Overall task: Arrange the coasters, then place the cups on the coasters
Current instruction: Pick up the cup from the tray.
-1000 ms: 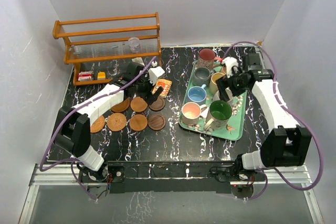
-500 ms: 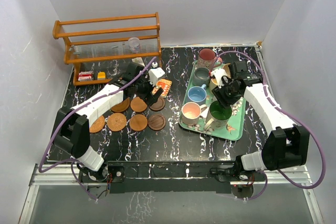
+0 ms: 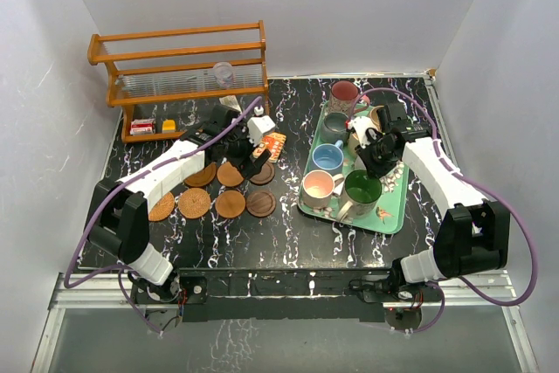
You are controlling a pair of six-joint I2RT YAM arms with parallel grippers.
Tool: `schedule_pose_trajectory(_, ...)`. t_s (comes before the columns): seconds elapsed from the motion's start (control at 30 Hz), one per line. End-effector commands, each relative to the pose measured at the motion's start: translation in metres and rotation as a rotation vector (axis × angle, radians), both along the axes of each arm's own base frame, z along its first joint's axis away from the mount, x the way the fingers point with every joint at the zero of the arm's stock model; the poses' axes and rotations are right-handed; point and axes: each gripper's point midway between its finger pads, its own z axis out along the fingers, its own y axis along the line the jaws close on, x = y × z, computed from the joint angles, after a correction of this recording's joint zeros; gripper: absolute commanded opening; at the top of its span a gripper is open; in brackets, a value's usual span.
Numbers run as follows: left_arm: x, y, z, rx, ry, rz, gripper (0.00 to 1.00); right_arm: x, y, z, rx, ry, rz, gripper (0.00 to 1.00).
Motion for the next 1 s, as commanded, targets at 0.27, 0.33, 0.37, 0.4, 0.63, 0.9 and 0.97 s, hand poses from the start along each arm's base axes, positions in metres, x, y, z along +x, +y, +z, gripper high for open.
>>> schedule_pose_trajectory(0.27, -0.038, -0.041, 0.032, -0.014, -0.037, -0.193, 0.95, -0.013, 0.013, -0.003, 0.055, 0.048, 0.010, 0.00)
schedule_pose_trajectory(0.33, -0.040, -0.044, 0.032, -0.014, -0.040, -0.201, 0.94, -0.013, 0.009, -0.008, 0.036, 0.061, 0.001, 0.04)
schedule_pose_trajectory(0.37, -0.041, -0.044, 0.033, -0.014, -0.041, -0.204, 0.94, -0.014, 0.009, -0.011, 0.033, 0.070, -0.001, 0.06)
schedule_pose_trajectory(0.4, -0.042, -0.045, 0.033, -0.015, -0.040, -0.205, 0.94, -0.014, 0.009, -0.014, 0.031, 0.076, 0.001, 0.08)
schedule_pose_trajectory(0.63, -0.043, -0.053, 0.041, -0.043, -0.045, -0.215, 0.94, -0.012, 0.013, -0.022, 0.051, 0.089, -0.005, 0.15)
schedule_pose_trajectory(0.9, -0.052, -0.069, 0.047, -0.061, -0.032, -0.278, 0.92, -0.011, 0.005, 0.004, 0.017, 0.064, -0.029, 0.00)
schedule_pose_trajectory(0.97, -0.057, -0.076, 0.051, -0.070, -0.024, -0.306, 0.92, -0.010, 0.005, 0.019, 0.024, 0.034, -0.036, 0.00)
